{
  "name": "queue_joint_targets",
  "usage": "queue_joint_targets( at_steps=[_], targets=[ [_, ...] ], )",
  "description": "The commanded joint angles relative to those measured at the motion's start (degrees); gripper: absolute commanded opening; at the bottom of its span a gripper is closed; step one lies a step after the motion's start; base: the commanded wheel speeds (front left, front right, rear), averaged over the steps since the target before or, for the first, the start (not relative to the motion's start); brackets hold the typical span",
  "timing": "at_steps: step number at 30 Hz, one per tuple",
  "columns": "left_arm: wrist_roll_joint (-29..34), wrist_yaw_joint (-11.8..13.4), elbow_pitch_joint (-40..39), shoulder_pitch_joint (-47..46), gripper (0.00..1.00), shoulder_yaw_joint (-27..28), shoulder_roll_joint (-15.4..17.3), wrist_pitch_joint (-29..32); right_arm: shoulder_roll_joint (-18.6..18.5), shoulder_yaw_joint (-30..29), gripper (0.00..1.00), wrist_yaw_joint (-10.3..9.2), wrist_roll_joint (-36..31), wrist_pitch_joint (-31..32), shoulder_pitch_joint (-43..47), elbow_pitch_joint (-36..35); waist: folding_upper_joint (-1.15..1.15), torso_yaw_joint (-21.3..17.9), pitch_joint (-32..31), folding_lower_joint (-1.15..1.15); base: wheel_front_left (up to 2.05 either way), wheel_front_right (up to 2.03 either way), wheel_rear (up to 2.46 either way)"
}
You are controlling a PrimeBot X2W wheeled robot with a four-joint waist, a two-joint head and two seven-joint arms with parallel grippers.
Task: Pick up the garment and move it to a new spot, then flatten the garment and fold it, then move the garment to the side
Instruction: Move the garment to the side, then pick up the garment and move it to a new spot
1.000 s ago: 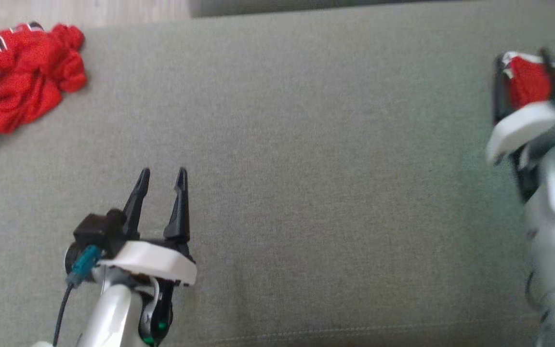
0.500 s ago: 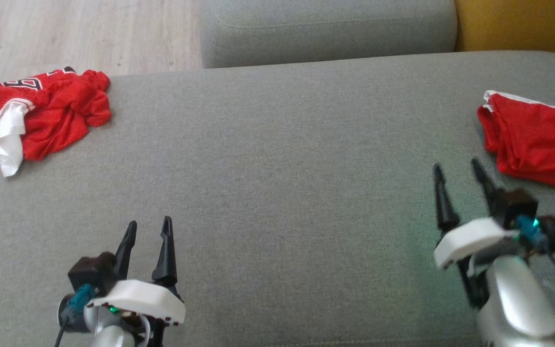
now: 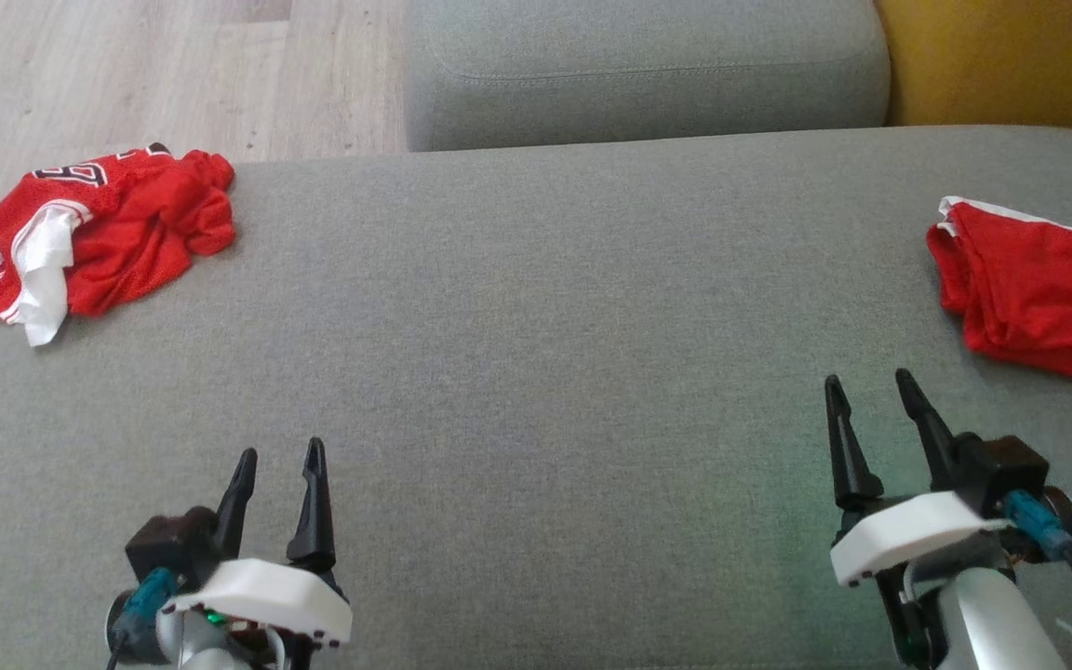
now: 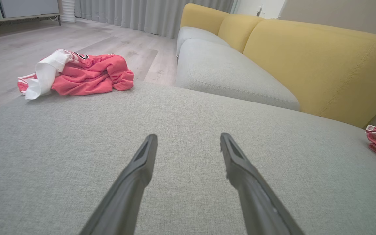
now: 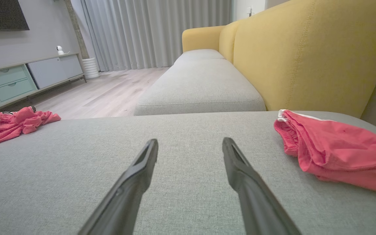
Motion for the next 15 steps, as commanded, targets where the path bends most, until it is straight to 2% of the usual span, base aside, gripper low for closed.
queue_joint_targets(
  at_steps=[1,15],
  targets=[
    [0.1,0.4,-1.9,-1.8,1.0,1.7,0.2,-0.3,-0.1,1.7,1.0,0.37,0.7,0.2,-1.0,-2.3,0.0,0.0,0.0,0.0,0.0,0.0,0.0],
    [0.2,0.6,-2.1,-2.5,1.0,1.3,0.2,-0.3,-0.1,2.7,1.0,0.37,1.8,1.1,-0.2,-3.4,0.0,0.4,0.3,0.0,0.0,0.0,0.0]
  ],
)
